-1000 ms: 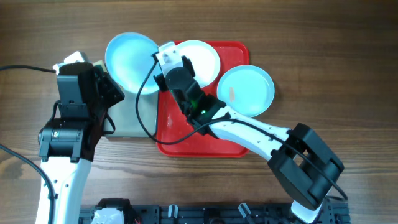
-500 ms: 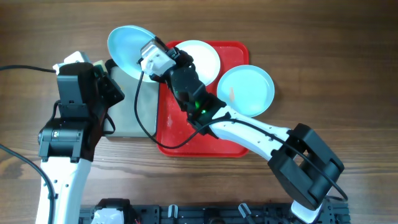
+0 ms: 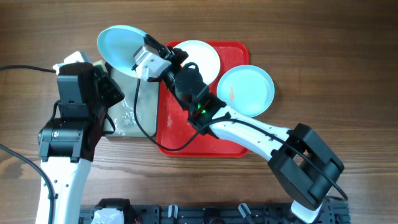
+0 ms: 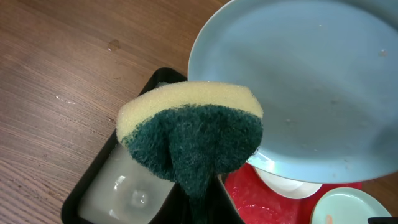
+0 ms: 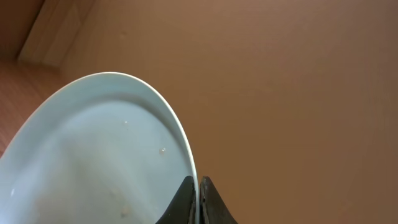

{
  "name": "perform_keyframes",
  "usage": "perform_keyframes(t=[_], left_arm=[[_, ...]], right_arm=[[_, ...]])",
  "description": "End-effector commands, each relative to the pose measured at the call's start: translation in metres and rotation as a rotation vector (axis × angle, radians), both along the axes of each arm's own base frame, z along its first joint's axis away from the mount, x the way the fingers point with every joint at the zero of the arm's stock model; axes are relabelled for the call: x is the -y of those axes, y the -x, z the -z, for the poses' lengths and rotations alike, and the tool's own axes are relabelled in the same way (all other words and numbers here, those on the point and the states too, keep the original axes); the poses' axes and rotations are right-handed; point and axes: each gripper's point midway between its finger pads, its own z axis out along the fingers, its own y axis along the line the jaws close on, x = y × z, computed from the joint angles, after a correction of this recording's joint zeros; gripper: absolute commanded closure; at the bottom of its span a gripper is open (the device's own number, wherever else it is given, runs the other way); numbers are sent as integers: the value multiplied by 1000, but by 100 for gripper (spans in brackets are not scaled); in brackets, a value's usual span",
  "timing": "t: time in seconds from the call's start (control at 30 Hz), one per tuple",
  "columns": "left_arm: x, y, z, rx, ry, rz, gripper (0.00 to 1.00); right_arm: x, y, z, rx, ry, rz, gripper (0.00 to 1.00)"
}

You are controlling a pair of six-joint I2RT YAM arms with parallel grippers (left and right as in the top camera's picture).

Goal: Clean dirty plates on tray and stack at the side
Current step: 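Carry the blue plate with the right gripper to the table's right side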

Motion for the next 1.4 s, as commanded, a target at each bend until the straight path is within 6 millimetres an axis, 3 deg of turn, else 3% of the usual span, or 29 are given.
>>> perform_keyframes(t=[0.0,0.23,0.47,0.67,0.8,0.97,1.1,1.27,1.37], left_arm=[[-1,1,-4,16,-10,11,96],[-1,1,-4,16,-10,11,96],[-1,1,-4,16,-10,11,96],[-1,0,-5,18,-45,41,96],[-1,-2,-5,17,-80,72,96],[-1,-3,-3,9,-87,78,96],[-1,-5,0,1,-86,78,96],[-1,-8,8,-25,-86,79,96],[0,-11,15,-47,-86,80,96]], right_arm=[[-5,1,-4,36,31,-19,96],[-8,0,26,-82,62,-46,96],[-1,-9,38,-344,-268,-47,96],[-12,5,75,-551,-245,-111,96],[-9,14,78,-619,-229,-118,96],[10,16,66,-684,-240,-92,96],[34,19,60,-861,-316,-138,96],[73,21,49,-1110,-469,-212,96],[108,19,46,-1230,-536,-203,96]])
